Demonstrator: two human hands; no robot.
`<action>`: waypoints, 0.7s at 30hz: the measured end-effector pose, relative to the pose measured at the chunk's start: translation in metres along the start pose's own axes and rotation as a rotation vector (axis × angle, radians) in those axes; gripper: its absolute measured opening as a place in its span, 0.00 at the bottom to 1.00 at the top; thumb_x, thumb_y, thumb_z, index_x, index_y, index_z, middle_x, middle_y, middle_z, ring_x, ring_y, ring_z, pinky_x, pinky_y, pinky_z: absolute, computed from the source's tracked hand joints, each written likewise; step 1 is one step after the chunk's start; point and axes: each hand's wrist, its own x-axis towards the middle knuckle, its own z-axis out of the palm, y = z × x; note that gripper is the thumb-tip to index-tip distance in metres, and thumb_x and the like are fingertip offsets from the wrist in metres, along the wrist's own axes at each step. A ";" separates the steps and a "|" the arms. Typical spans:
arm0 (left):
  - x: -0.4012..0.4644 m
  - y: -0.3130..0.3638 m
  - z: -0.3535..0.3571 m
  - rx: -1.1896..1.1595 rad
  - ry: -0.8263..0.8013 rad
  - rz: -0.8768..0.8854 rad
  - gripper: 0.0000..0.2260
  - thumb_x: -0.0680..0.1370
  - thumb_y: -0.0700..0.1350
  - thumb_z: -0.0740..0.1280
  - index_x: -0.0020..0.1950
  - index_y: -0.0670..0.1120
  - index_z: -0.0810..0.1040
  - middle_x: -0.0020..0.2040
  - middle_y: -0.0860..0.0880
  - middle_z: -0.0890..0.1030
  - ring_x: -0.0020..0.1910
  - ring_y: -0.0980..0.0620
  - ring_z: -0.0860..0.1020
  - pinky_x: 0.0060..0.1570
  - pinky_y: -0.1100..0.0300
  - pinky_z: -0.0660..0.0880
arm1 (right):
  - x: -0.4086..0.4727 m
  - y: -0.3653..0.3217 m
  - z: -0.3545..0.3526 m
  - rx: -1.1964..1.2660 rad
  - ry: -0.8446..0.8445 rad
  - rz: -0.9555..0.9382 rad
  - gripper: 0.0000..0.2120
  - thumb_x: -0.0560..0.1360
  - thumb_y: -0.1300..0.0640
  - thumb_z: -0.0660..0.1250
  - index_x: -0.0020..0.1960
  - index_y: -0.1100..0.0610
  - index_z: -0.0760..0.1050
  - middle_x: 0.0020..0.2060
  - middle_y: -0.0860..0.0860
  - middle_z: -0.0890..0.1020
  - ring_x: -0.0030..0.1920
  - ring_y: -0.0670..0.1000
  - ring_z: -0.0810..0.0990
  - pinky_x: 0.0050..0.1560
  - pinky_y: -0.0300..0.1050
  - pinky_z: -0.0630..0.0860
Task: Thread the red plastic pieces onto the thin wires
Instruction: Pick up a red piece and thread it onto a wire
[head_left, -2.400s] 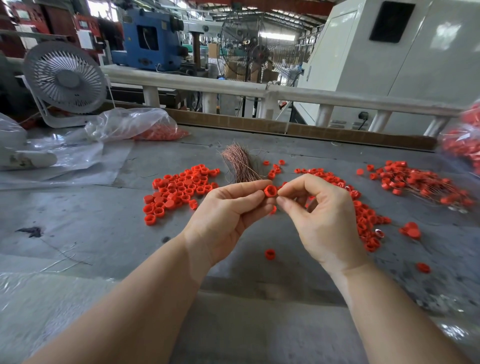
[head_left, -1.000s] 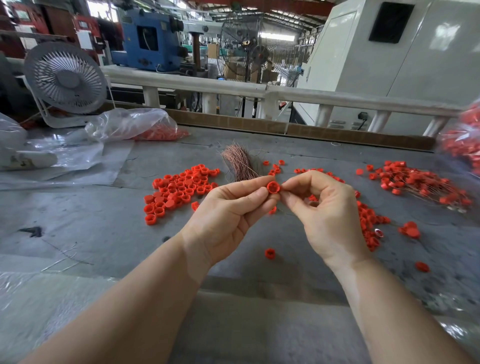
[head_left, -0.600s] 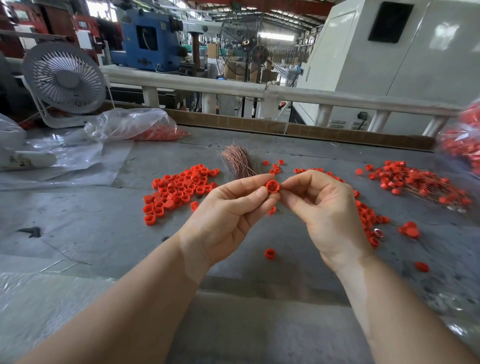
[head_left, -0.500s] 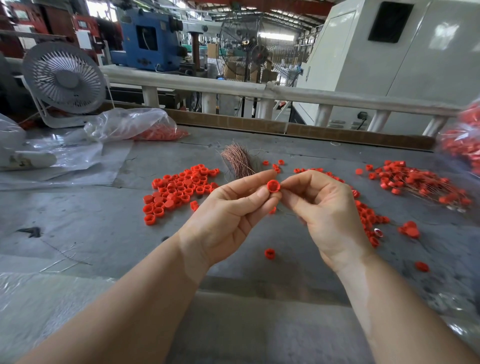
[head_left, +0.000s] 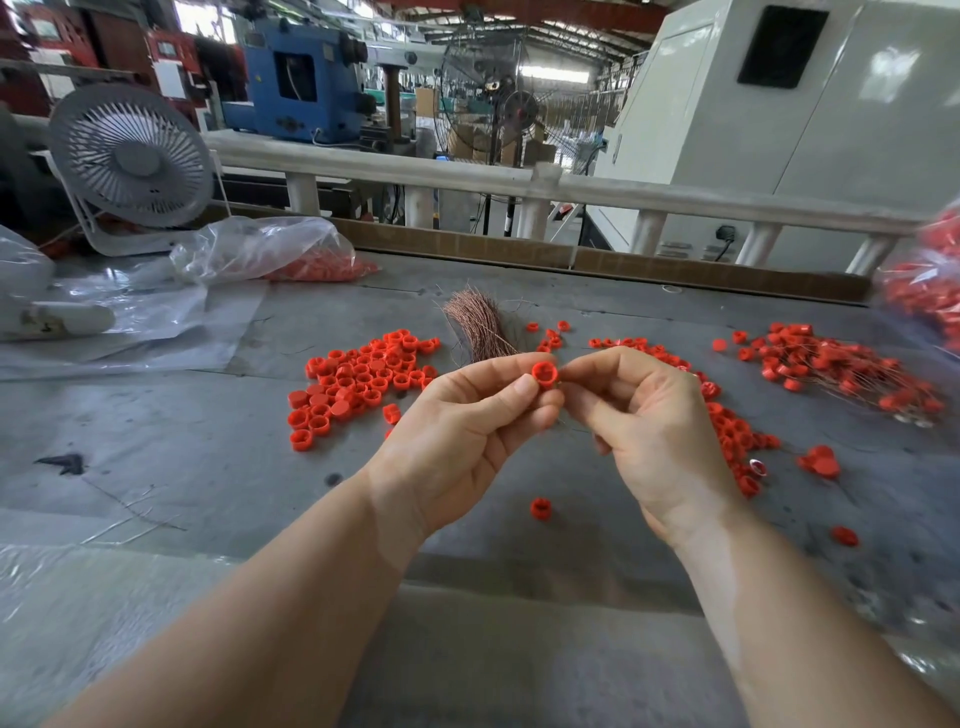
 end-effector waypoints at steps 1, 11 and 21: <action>0.000 0.000 0.000 0.004 -0.004 0.004 0.09 0.67 0.35 0.65 0.38 0.41 0.84 0.35 0.46 0.82 0.33 0.56 0.81 0.37 0.67 0.79 | 0.000 0.000 0.000 -0.017 0.001 -0.002 0.09 0.70 0.63 0.71 0.37 0.49 0.80 0.31 0.45 0.82 0.29 0.39 0.74 0.31 0.28 0.68; 0.000 0.000 -0.001 -0.009 -0.003 -0.009 0.09 0.68 0.37 0.64 0.38 0.43 0.84 0.34 0.48 0.81 0.32 0.57 0.80 0.38 0.65 0.79 | -0.004 -0.005 0.004 -0.424 0.066 -0.216 0.08 0.70 0.67 0.71 0.40 0.54 0.79 0.33 0.44 0.80 0.35 0.37 0.75 0.38 0.25 0.67; -0.001 0.002 -0.004 -0.024 0.004 -0.042 0.09 0.69 0.39 0.65 0.38 0.46 0.85 0.35 0.50 0.81 0.34 0.59 0.79 0.38 0.62 0.79 | -0.004 -0.003 0.004 -0.472 0.088 -0.236 0.07 0.71 0.66 0.70 0.41 0.54 0.78 0.33 0.45 0.80 0.36 0.42 0.76 0.37 0.28 0.68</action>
